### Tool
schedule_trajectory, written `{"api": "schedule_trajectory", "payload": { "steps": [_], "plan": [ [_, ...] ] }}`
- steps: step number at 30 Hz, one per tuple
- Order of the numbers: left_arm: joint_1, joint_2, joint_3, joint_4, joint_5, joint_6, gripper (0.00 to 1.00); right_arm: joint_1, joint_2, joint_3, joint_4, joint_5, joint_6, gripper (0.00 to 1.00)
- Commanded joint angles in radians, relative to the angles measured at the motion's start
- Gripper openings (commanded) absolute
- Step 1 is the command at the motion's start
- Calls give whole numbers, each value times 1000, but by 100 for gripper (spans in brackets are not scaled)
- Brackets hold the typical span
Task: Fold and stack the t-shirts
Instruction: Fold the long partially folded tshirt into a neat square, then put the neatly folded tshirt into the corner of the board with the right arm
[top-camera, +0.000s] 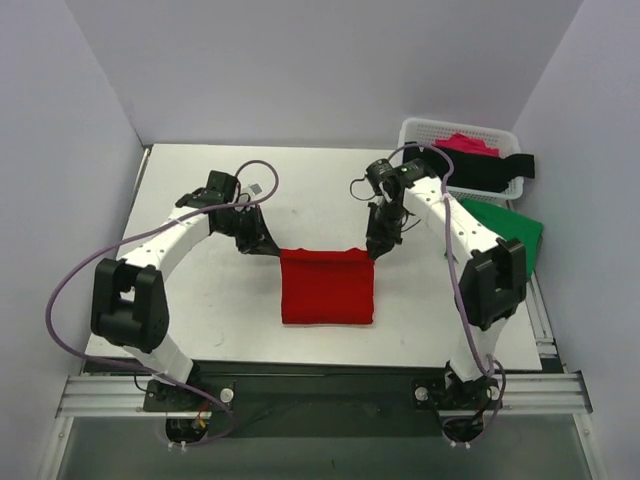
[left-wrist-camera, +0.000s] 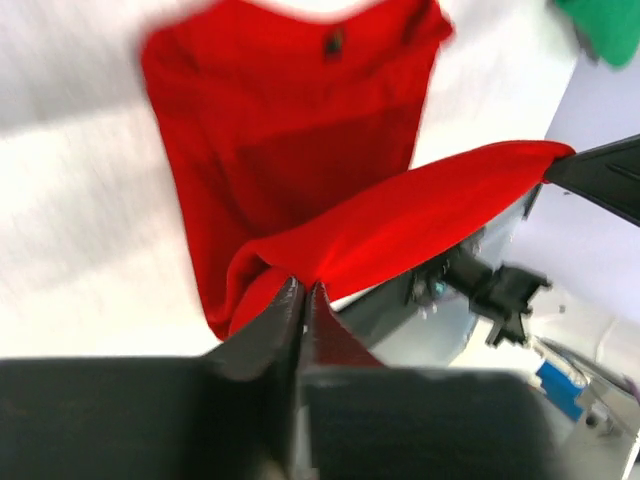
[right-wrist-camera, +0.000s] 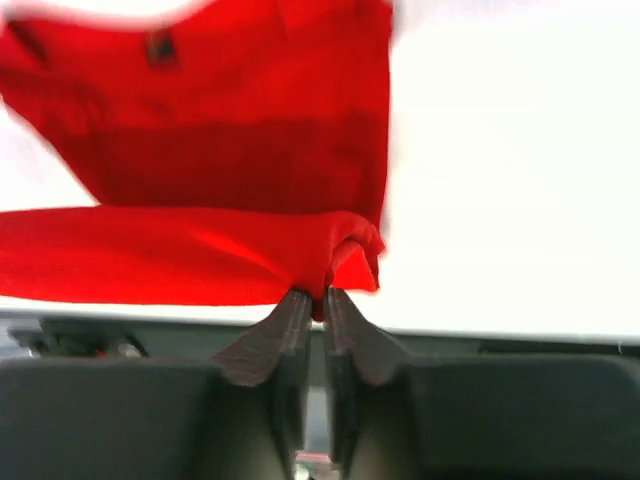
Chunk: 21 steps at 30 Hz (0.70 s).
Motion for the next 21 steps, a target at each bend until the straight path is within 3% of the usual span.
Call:
{"api": "schedule_trajectory", "payload": {
  "steps": [1,2,4,5,7,12,17,21],
  "plan": [
    [30,91,81,152,-40,-10,30,-54,153,134,-9,17,-98,14],
    [33,145,95,165,-51,-7,46,-63,193,165,8,-4,-108,45],
    [34,189,138,185,-91,4,66,-86,296,265,11,-18,-132,60],
    [34,212,146,190,-94,13,86,-91,327,289,14,-15,-135,67],
    [34,212,141,193,-105,24,96,-97,335,305,16,-26,-144,74],
    [34,114,0,234,-86,41,97,-100,208,106,98,-44,-151,77],
    [33,7,-190,299,-48,44,95,-103,-8,-256,297,-136,-123,78],
    [33,-49,-294,398,9,41,88,-106,-125,-476,467,-253,-112,80]
  ]
}}
